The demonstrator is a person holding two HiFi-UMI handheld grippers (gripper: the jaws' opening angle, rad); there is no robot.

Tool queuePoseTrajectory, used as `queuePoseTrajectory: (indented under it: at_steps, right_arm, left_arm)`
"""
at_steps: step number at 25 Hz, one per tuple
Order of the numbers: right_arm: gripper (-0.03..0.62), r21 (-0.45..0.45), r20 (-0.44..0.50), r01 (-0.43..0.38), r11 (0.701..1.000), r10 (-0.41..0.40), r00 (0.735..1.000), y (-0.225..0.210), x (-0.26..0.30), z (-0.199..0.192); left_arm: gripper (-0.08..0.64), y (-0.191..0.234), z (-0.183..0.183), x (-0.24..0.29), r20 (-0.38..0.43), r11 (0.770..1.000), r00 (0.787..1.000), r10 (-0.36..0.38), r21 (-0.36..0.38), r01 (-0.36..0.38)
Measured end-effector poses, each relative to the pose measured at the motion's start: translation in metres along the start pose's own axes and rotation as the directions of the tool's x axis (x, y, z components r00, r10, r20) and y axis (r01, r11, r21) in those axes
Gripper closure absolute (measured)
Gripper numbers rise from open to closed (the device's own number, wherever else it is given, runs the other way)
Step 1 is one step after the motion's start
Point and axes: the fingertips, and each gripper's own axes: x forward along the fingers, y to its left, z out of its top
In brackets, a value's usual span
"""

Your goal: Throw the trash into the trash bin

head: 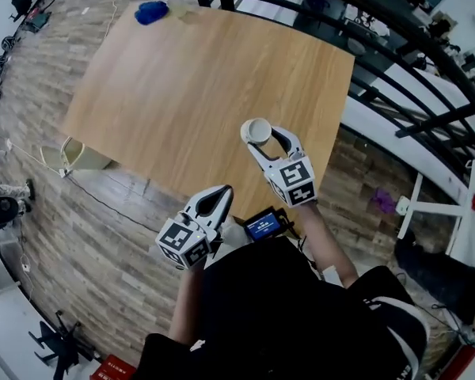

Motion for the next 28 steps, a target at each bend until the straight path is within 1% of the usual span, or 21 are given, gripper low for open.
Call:
queuePoseTrajectory:
  at_steps: [3,6,9,11,12,13,15,16,17,18,20,21,23,26,28]
  right_arm:
    - [0.339,-0.040,0.065,-0.045,0.998,0.047,0.997,0.017,-0.020,0.038]
    - [0.339,-0.105,0.113,-0.099,0.989,0.111,0.987,0.042,-0.034,0.070]
    - [0.339,-0.155,0.155,-0.156,0.976,0.180,0.971,0.065,-0.035,0.091]
    - [0.339,-0.178,0.169,-0.194,0.965,0.224,0.960,0.080,-0.028,0.097]
    - [0.339,-0.181,0.170,-0.211,0.961,0.242,0.955,0.086,-0.024,0.098]
    - [0.339,-0.180,0.169,-0.227,0.957,0.257,0.951,0.092,-0.019,0.098]
    - [0.339,-0.168,0.164,-0.260,0.951,0.287,0.944,0.106,-0.011,0.097]
    - [0.339,-0.161,0.161,-0.278,0.947,0.304,0.939,0.114,-0.008,0.096]
    - [0.339,-0.157,0.156,-0.297,0.942,0.321,0.934,0.123,-0.005,0.094]
    - [0.339,-0.157,0.148,-0.313,0.937,0.336,0.930,0.132,-0.001,0.093]
    - [0.339,-0.160,0.133,-0.338,0.927,0.359,0.924,0.147,0.009,0.091]
    - [0.339,-0.164,0.131,-0.347,0.923,0.369,0.920,0.154,0.015,0.091]
    - [0.339,-0.178,0.122,-0.364,0.914,0.387,0.914,0.171,0.026,0.094]
    - [0.339,-0.219,0.100,-0.382,0.898,0.410,0.906,0.204,0.049,0.102]
    - [0.339,-0.241,0.080,-0.384,0.891,0.413,0.907,0.228,0.068,0.108]
  left_arm:
    - [0.561,-0.008,0.017,-0.004,0.046,0.999,0.999,0.016,0.039,-0.018]
    - [0.561,-0.011,0.029,-0.015,0.092,0.997,0.994,0.055,0.049,-0.059]
    - [0.561,-0.011,0.042,-0.029,0.150,0.991,0.983,0.102,0.073,-0.114]
    - [0.561,-0.011,0.048,-0.043,0.179,0.984,0.974,0.139,0.090,-0.157]
    - [0.561,-0.010,0.049,-0.050,0.184,0.976,0.969,0.166,0.107,-0.187]
    - [0.561,-0.009,0.047,-0.058,0.178,0.964,0.963,0.204,0.135,-0.229]
    - [0.561,-0.005,0.042,-0.072,0.152,0.922,0.944,0.291,0.217,-0.319]
    - [0.561,-0.004,0.041,-0.078,0.151,0.904,0.935,0.322,0.244,-0.351]
    - [0.561,-0.003,0.042,-0.085,0.169,0.896,0.927,0.336,0.246,-0.369]
    - [0.561,-0.001,0.046,-0.092,0.202,0.899,0.921,0.334,0.224,-0.375]
    - [0.561,0.003,0.056,-0.107,0.276,0.917,0.909,0.313,0.160,-0.364]
    - [0.561,0.007,0.060,-0.114,0.301,0.922,0.903,0.308,0.141,-0.361]
    - [0.561,0.018,0.060,-0.133,0.329,0.916,0.887,0.324,0.124,-0.381]
    - [0.561,0.047,0.057,-0.169,0.361,0.905,0.859,0.363,0.082,-0.418]
    - [0.561,0.071,0.059,-0.193,0.369,0.903,0.851,0.373,0.066,-0.424]
